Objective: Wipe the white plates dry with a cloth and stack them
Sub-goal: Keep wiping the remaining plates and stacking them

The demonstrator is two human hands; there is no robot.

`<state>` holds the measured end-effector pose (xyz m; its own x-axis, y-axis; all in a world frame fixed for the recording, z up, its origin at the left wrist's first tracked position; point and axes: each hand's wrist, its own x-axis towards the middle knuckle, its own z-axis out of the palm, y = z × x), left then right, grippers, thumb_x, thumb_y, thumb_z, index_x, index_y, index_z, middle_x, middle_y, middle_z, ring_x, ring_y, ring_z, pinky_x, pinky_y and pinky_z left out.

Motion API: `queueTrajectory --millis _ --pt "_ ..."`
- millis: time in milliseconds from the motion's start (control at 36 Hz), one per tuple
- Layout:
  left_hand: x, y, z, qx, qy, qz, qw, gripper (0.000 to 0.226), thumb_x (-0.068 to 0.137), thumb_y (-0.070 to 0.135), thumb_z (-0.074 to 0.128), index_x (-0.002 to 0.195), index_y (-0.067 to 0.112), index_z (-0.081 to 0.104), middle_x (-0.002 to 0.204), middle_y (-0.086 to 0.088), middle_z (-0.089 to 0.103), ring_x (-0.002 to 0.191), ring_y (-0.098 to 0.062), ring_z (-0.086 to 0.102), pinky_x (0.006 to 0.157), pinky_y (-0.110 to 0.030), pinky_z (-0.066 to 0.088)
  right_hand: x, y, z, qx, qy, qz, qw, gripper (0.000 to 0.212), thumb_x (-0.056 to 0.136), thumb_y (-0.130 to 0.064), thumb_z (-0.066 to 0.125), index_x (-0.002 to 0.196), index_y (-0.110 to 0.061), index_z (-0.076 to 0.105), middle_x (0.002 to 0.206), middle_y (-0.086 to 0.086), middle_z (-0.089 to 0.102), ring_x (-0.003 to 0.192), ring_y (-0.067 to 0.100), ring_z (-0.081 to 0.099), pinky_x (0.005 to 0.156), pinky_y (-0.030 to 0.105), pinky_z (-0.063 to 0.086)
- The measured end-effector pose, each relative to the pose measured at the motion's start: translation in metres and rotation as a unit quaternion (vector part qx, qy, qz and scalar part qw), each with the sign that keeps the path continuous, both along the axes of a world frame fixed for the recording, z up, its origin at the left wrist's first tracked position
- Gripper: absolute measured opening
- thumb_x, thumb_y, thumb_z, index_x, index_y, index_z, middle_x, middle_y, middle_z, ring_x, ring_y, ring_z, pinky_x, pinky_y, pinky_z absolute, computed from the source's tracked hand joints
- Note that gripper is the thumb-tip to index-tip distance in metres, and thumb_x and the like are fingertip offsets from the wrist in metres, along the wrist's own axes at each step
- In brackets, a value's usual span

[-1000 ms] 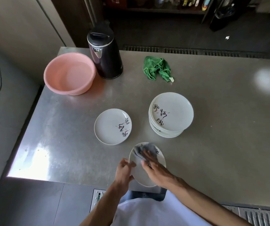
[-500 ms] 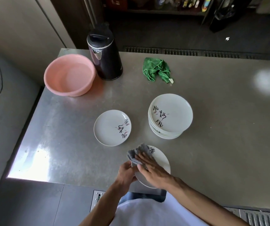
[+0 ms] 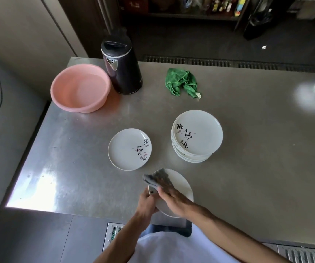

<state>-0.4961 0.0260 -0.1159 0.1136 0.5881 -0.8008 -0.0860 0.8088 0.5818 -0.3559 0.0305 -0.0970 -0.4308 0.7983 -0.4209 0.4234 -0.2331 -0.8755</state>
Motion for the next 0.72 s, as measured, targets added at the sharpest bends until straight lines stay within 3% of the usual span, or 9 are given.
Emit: queueTrajectory --millis 56,111,167,222,389,472,556,639,722 --pt "0.001 -0.004 0.003 -0.001 -0.013 -0.016 1.000 0.027 0.092 0.010 0.059 0.117 0.011 0.068 0.107 -0.012 0.078 0.099 -0.027 0.075 0.076 -0.039 0.062 0.003 0.002 -0.007 0.028 -0.060 0.053 0.996 0.042 0.108 -0.046 0.020 0.144 -0.068 0.017 0.155 -0.042 0.002 0.147 -0.011 -0.005 0.115 0.012 -0.010" --pt "-0.001 -0.007 0.004 -0.008 -0.014 -0.011 1.000 0.027 0.096 -0.001 0.051 0.115 0.008 0.068 0.100 -0.012 0.078 0.092 -0.028 0.076 0.072 -0.036 0.061 0.010 0.004 -0.019 0.034 -0.172 0.074 0.982 0.049 0.108 -0.047 0.017 0.157 -0.044 0.012 0.163 -0.023 -0.003 0.150 -0.001 -0.011 0.116 0.019 -0.013" --pt "-0.001 -0.006 0.004 -0.018 -0.006 0.002 1.000 0.031 0.093 -0.007 0.048 0.113 0.008 0.066 0.092 -0.009 0.078 0.084 -0.026 0.073 0.068 -0.035 0.060 0.017 0.010 -0.026 0.015 -0.310 0.053 0.949 0.056 0.108 -0.044 0.016 0.160 -0.023 0.008 0.167 -0.002 -0.002 0.153 0.013 -0.007 0.122 0.031 -0.009" --pt "0.000 -0.005 0.003 -0.017 -0.006 0.007 1.000 0.035 0.091 -0.009 0.048 0.114 0.011 0.066 0.092 -0.009 0.078 0.082 -0.025 0.073 0.069 -0.036 0.060 0.018 0.012 -0.025 -0.023 -0.361 0.026 0.932 0.060 0.108 -0.044 0.016 0.160 -0.015 0.006 0.167 0.006 -0.003 0.154 0.021 -0.005 0.123 0.039 -0.007" --pt "0.001 -0.003 0.010 0.012 -0.019 -0.011 1.000 0.031 0.087 0.007 0.058 0.113 0.016 0.072 0.109 -0.014 0.077 0.102 -0.032 0.074 0.080 -0.045 0.062 0.008 -0.002 -0.020 0.032 -0.168 0.065 0.983 0.056 0.109 -0.043 0.024 0.159 -0.023 0.014 0.166 -0.009 0.003 0.152 0.006 -0.006 0.122 0.024 -0.009" --pt "-0.001 -0.003 0.009 -0.005 -0.004 -0.008 1.000 0.036 0.091 -0.005 0.052 0.114 0.015 0.071 0.102 -0.010 0.078 0.093 -0.025 0.075 0.071 -0.038 0.061 0.013 0.003 -0.024 0.020 -0.221 0.035 0.974 0.055 0.109 -0.040 0.022 0.159 -0.019 0.014 0.167 -0.001 0.002 0.151 0.007 -0.008 0.119 0.020 -0.012" --pt "-0.001 0.001 0.010 -0.025 0.009 0.002 1.000 0.036 0.091 -0.006 0.049 0.114 0.014 0.068 0.101 -0.012 0.077 0.092 -0.029 0.072 0.067 -0.035 0.060 0.025 0.006 -0.024 -0.019 -0.285 -0.003 0.958 0.059 0.108 -0.044 0.021 0.160 -0.018 0.011 0.167 0.001 0.000 0.154 0.016 -0.003 0.124 0.033 -0.005" --pt "0.001 0.013 0.012 -0.042 0.005 0.022 0.999 0.030 0.092 -0.003 0.048 0.114 0.007 0.066 0.098 -0.015 0.075 0.087 -0.030 0.071 0.068 -0.036 0.061 0.034 -0.001 -0.017 0.062 -0.247 0.041 0.966 0.054 0.108 -0.043 0.028 0.158 -0.024 0.026 0.165 -0.007 0.017 0.153 0.007 0.008 0.121 0.020 -0.003" --pt "0.002 0.027 0.016 -0.041 -0.018 0.019 0.999 0.033 0.092 -0.004 0.043 0.115 0.001 0.067 0.097 -0.020 0.075 0.087 -0.030 0.072 0.082 -0.045 0.063 0.038 -0.007 -0.003 0.127 -0.193 0.054 0.971 0.047 0.106 -0.041 0.038 0.152 -0.029 0.040 0.158 -0.017 0.030 0.148 -0.005 0.013 0.118 0.013 0.000"
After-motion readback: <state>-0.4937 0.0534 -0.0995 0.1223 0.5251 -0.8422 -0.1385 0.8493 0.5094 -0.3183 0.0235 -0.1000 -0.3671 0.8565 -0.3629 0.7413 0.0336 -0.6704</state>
